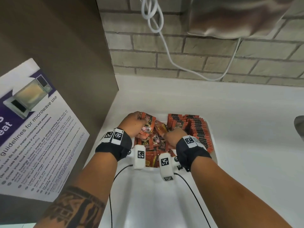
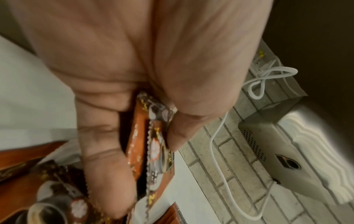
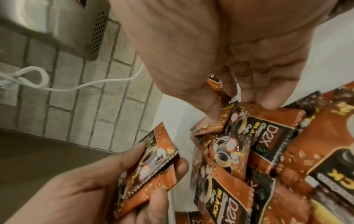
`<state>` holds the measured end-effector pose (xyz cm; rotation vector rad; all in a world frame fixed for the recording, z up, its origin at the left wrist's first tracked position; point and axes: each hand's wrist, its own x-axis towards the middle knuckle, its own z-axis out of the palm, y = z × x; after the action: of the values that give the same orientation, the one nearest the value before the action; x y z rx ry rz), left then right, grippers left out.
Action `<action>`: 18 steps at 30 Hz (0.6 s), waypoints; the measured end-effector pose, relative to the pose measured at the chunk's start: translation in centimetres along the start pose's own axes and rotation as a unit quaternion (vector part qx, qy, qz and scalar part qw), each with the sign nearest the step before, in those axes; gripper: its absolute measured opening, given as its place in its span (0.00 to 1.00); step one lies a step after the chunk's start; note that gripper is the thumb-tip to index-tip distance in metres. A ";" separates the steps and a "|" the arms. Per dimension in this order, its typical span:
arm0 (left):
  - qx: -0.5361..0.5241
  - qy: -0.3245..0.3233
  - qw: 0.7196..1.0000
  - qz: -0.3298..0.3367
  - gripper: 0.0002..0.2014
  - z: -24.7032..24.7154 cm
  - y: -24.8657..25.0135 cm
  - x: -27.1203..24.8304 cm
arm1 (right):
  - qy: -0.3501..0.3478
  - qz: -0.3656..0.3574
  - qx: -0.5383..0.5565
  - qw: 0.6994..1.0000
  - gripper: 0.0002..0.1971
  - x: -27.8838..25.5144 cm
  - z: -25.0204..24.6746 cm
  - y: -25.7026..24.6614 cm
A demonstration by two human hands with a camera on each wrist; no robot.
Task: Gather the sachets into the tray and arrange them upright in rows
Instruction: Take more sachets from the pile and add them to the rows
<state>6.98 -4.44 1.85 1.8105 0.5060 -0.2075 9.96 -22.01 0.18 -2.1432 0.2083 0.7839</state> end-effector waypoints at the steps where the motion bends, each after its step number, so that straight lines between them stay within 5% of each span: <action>1: 0.010 -0.002 1.000 -0.002 0.10 -0.1 0.0 0.0 | 0.012 -0.006 -0.019 1.000 0.21 0.0 0.1 -0.1; 5: 0.020 -0.016 0.999 -0.029 0.06 0.0 0.0 0.2 | 0.016 -0.044 -0.132 0.990 0.23 0.2 0.5 -0.6; 12: -0.035 -0.023 0.997 -0.065 0.16 0.9 0.1 0.9 | -0.008 -0.071 -0.155 0.985 0.29 0.7 0.7 -0.9; 18: -0.066 -0.033 0.994 -0.087 0.13 1.7 0.9 0.9 | -0.012 -0.103 -0.158 0.982 0.27 0.6 0.5 -0.9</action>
<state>8.39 -6.09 1.75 1.6270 0.6159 -0.3450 10.58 -21.02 0.20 -2.4026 -0.1608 0.7590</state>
